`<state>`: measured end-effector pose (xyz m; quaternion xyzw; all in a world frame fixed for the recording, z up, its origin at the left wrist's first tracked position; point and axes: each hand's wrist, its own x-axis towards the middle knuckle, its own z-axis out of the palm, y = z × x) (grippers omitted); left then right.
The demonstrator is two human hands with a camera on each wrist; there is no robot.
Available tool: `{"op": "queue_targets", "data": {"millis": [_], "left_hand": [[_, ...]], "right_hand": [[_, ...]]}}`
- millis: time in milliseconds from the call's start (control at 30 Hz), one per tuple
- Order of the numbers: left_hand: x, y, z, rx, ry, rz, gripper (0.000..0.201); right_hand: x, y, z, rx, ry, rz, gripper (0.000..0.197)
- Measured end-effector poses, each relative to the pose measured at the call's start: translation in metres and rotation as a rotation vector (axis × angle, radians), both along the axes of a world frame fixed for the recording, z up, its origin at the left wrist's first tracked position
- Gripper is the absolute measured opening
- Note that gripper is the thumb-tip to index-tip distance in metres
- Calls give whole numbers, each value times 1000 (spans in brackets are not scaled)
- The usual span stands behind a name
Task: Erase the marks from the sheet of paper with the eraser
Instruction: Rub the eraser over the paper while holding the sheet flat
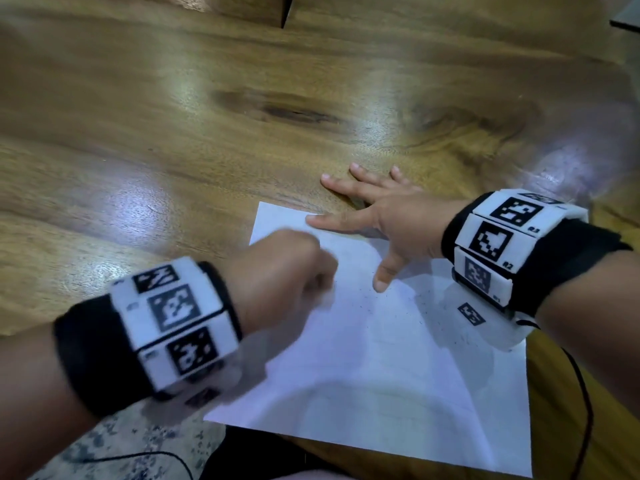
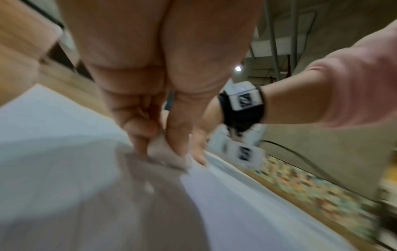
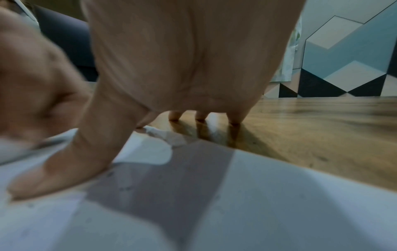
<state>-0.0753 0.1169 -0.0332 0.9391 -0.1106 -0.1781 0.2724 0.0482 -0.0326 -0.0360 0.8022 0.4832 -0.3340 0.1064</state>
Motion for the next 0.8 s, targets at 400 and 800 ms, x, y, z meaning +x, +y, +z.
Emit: {"op": "queue_targets", "data": {"millis": [400,800], "left_hand": [[-39,6,-5,-14,-8,105,9],[4,18,10,-6,-24,316,12]], "right_hand": [[-3,3,9,-9,-9,-15,106],[1,22,13,98,-34,72,99]]}}
